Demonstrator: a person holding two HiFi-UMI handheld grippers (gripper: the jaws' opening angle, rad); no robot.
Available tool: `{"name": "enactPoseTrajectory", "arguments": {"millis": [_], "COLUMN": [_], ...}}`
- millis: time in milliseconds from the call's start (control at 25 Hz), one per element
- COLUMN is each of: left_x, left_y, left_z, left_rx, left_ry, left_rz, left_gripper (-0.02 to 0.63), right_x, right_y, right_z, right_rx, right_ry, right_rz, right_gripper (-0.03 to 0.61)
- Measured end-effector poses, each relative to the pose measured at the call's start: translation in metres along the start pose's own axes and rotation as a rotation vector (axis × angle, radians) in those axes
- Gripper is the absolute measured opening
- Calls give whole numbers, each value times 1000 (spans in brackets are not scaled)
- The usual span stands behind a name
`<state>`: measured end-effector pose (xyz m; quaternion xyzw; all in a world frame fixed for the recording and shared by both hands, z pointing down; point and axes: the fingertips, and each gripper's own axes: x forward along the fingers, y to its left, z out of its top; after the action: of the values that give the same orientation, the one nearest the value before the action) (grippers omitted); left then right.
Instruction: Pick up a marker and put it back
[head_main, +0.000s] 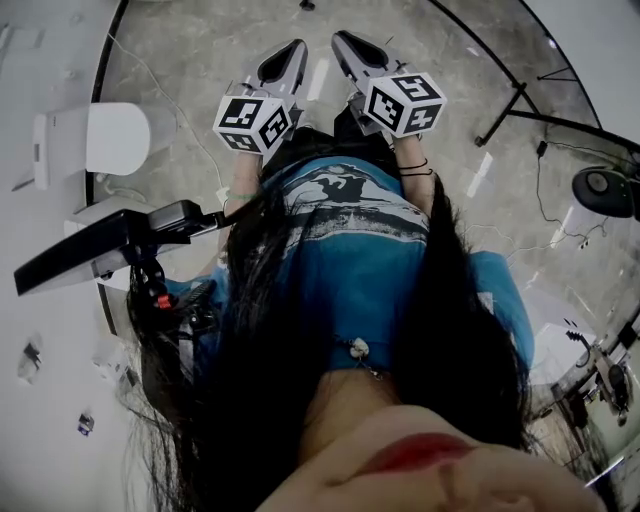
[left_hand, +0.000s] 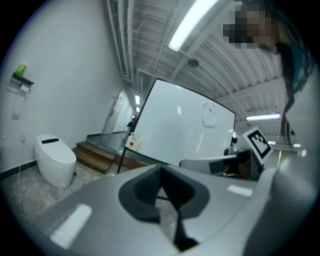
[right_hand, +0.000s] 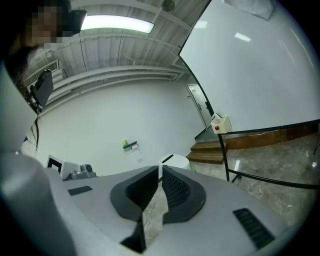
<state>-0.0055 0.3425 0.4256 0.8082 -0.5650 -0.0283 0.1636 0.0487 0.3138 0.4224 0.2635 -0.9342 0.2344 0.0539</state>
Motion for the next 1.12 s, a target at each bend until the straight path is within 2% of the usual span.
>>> {"name": "enactPoseTrajectory", "arguments": {"millis": [1120], "left_x": [4], "left_y": [0], "left_z": [1], "left_rx": [14], "left_ry": [-18], "left_rz": [-28], "left_gripper": [0], "right_x": [2], "right_y": [-3], "right_z": [-2], "right_rx": [-59], "right_ry": [10], "right_rz": [-24], "right_gripper": [26]}}
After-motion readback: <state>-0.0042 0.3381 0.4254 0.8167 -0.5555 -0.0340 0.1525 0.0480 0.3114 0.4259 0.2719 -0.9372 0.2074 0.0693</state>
